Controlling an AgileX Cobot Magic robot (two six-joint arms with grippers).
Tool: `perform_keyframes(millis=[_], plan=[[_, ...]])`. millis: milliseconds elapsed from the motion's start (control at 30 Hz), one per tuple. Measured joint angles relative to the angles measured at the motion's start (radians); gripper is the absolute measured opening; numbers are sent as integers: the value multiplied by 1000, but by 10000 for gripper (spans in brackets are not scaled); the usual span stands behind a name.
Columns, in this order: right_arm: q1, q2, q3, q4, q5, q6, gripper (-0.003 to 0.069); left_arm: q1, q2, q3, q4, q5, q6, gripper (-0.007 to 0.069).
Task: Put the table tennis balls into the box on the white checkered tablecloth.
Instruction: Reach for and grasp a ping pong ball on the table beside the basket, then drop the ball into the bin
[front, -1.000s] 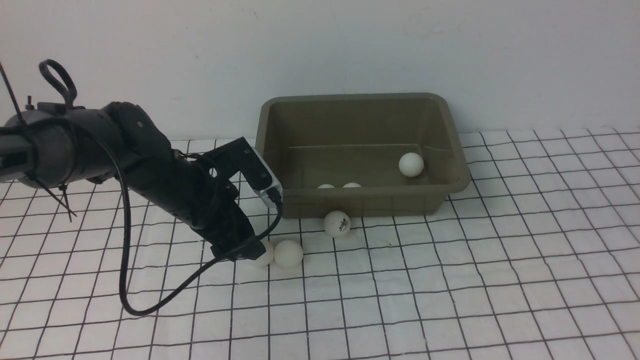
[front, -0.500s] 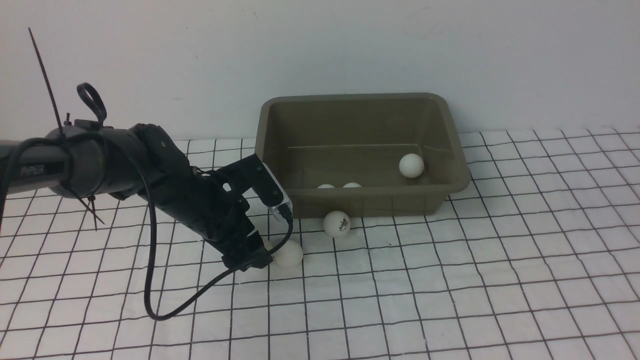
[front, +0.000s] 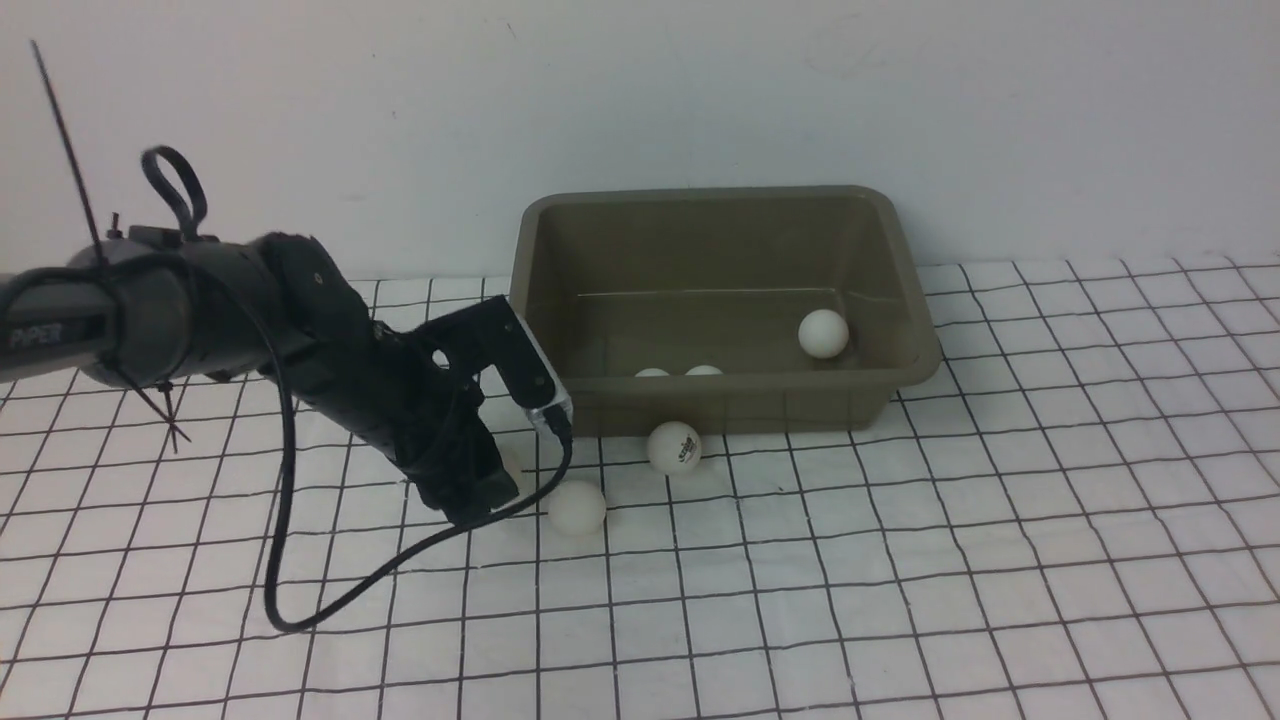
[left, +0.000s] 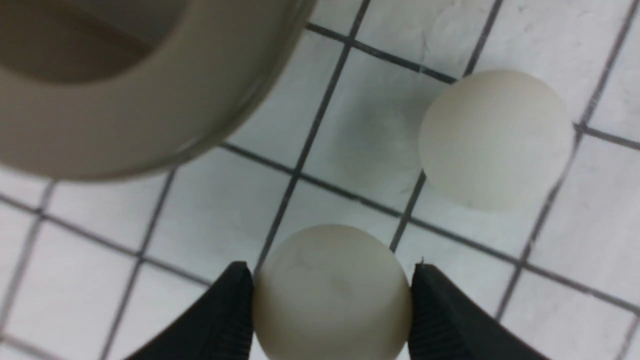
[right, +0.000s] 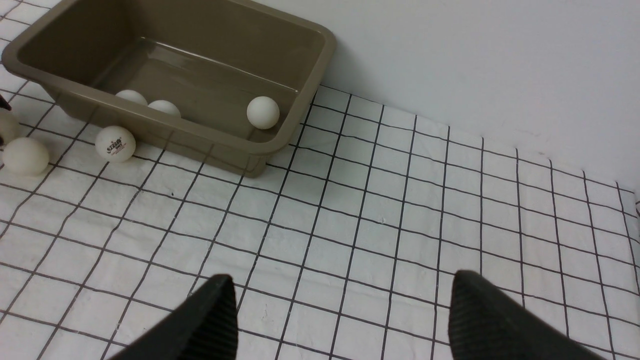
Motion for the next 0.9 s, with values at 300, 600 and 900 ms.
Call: perform_keyframes(millis=[300,600,900], plan=[[0,0,0,8,0,-3,479,-2,-115,-60,-9,23,-61,353],[0,0,0,10,0,-3,461,-11,17,-271,-261,-4,159,353],[0,0,0,12,0,-4,461,-11,94,-373,-266,96,115,454]])
